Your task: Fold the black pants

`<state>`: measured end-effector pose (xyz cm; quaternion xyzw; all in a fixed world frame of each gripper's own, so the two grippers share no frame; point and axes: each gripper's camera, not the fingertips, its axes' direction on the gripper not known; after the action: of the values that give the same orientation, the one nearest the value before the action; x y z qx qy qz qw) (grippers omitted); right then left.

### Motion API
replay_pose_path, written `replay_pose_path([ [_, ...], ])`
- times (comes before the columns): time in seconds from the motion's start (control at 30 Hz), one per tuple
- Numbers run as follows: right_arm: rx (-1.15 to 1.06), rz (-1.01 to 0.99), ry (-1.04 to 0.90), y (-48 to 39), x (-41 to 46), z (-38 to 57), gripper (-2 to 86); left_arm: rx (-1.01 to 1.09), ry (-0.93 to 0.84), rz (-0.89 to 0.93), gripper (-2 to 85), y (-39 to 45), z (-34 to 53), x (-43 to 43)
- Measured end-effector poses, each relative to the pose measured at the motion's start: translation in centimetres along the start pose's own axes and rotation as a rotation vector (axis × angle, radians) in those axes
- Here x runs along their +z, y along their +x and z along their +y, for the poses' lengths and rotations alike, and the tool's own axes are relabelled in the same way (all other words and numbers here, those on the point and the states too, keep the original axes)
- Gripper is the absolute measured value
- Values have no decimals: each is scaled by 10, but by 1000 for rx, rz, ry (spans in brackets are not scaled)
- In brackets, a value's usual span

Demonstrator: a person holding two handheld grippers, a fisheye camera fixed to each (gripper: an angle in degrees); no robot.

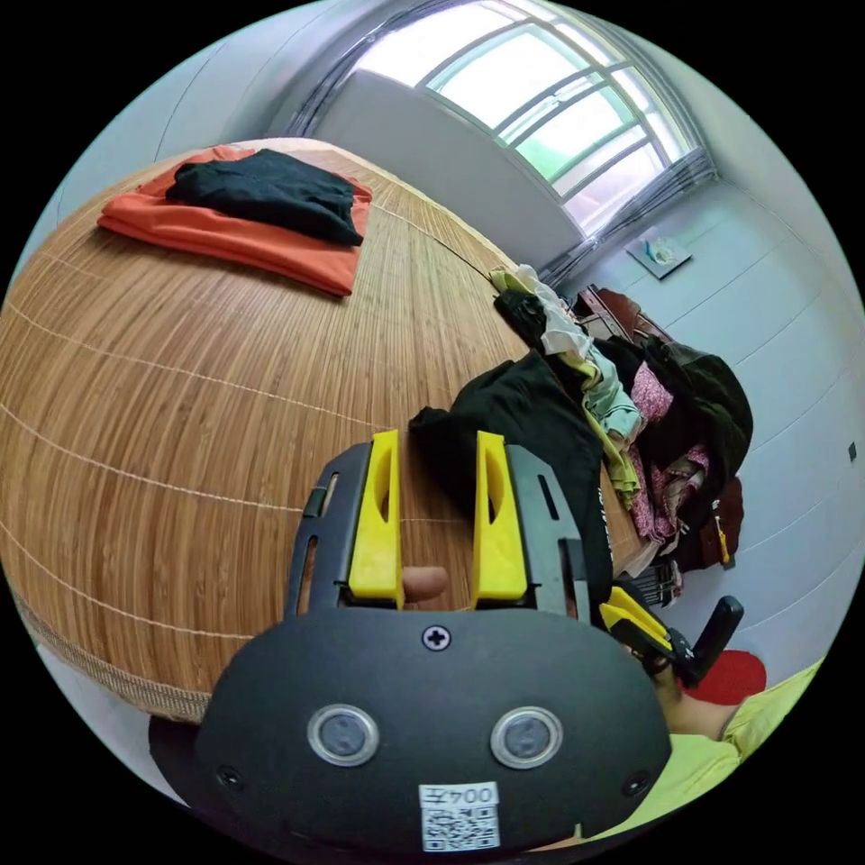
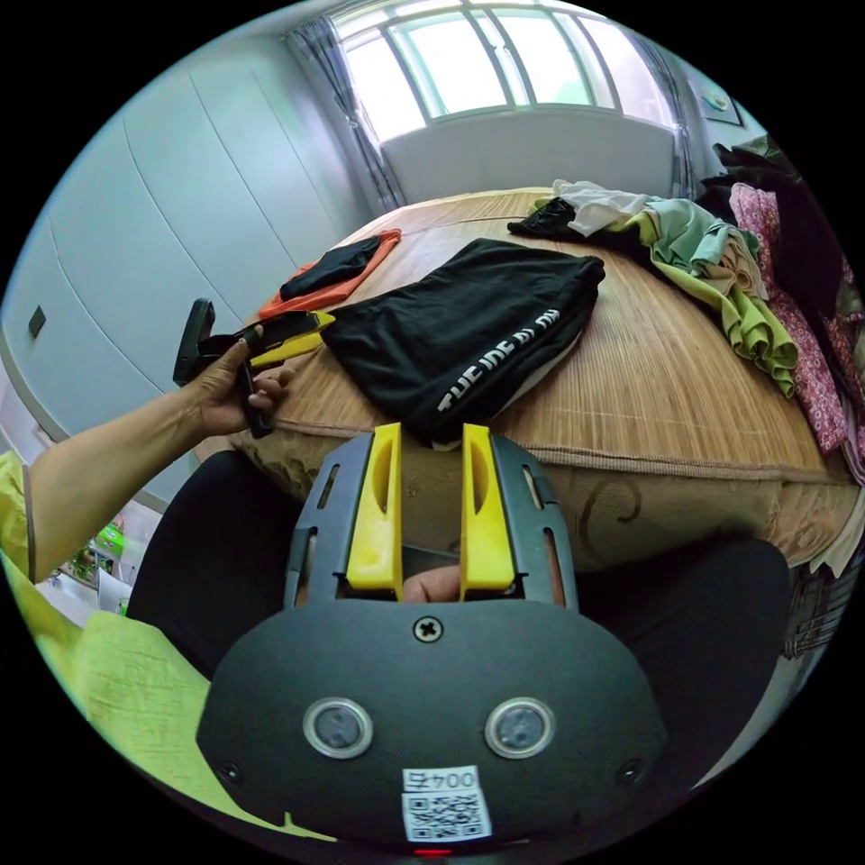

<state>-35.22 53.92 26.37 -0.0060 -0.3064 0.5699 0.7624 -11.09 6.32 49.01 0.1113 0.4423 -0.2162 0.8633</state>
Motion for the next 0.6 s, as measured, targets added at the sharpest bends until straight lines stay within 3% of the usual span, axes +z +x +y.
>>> replay_pose_path([
  [0.17, -81, 102, -43, -5, 0, -2, 26, -26, -46, -58, 33, 2, -7, 5],
  [0.4, 3, 7, -52, 9, -18, 2, 24, -27, -50, -9, 16, 6, -7, -13],
  [0.5, -24, 59, -4, 9, -41, -7, 17, 48, 4, -113, 10, 21, 4, -44],
  [0.6, -111, 126, -11, 0, -45, -36, 3, 163, -59, -299, 6, 42, 13, -47],
])
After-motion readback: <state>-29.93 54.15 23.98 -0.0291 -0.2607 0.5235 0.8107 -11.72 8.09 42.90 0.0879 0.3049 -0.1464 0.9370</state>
